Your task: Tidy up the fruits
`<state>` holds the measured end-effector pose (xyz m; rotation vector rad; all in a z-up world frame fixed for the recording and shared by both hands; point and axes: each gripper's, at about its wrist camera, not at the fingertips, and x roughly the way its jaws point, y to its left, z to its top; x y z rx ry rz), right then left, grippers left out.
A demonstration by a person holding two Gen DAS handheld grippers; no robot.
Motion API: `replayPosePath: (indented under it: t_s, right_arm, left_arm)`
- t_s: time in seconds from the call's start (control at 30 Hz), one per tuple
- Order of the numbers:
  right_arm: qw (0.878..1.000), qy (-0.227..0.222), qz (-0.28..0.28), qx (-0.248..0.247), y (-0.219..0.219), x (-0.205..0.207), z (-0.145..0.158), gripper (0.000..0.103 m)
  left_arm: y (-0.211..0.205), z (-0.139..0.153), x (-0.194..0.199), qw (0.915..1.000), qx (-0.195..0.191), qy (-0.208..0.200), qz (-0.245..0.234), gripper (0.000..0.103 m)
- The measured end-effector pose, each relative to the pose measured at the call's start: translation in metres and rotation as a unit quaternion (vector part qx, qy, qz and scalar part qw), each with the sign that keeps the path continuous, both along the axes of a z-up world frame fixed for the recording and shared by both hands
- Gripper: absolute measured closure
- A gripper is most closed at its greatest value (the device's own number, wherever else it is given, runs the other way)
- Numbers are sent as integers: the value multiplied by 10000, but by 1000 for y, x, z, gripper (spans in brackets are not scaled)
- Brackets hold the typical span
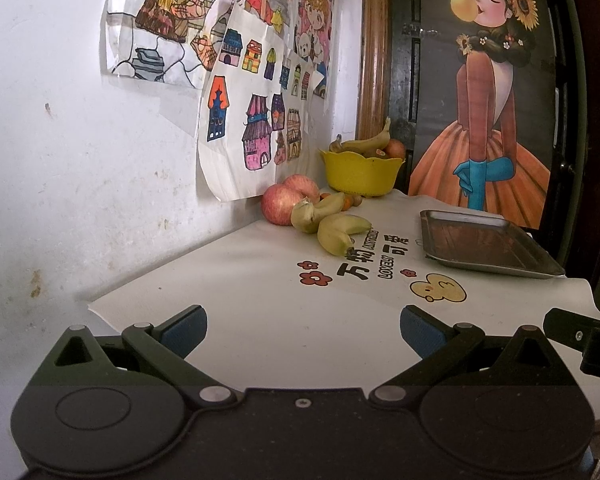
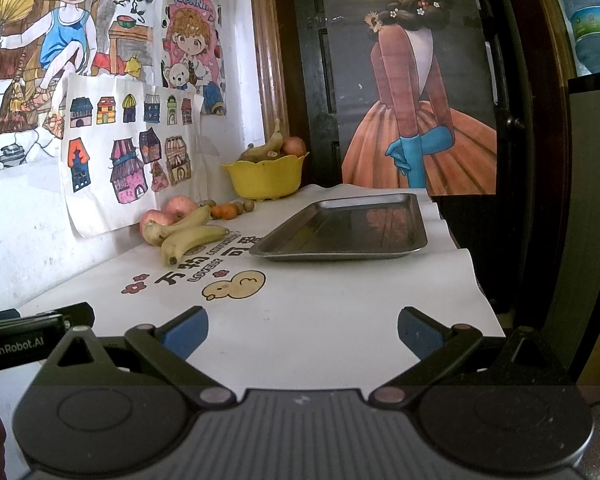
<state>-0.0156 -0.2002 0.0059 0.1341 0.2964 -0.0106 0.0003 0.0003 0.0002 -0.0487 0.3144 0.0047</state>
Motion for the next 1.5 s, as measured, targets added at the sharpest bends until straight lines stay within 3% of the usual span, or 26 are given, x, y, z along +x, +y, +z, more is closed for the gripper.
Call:
replayPosePath:
  t_s: [0.3, 0.63, 0.9, 1.17, 1.37, 1.5]
  right_arm:
    - [10000, 33, 10, 17, 2, 2, -10, 0]
    - [9999, 8, 157, -63, -4, 15, -1, 0]
    - [9937, 78, 1051, -377, -9, 54, 31, 0]
    - [9727, 248, 2023, -1107, 29, 118, 56, 0]
    - [9463, 553, 2750, -1605, 70, 164, 50, 0]
    - [9388, 643, 2902, -1741, 86, 192, 45, 0]
  left_arm:
    - [0, -2, 4, 10000, 2, 41, 30, 1]
    - [9, 5, 24, 9998, 137, 108, -2, 1]
    - [21, 29, 72, 9994, 348, 24, -71, 1]
    - [35, 51, 130, 9998, 165, 132, -64, 1]
    - [42, 58, 168, 9995, -12, 253, -207, 1]
    - [44, 59, 188, 9990, -163, 374, -206, 1]
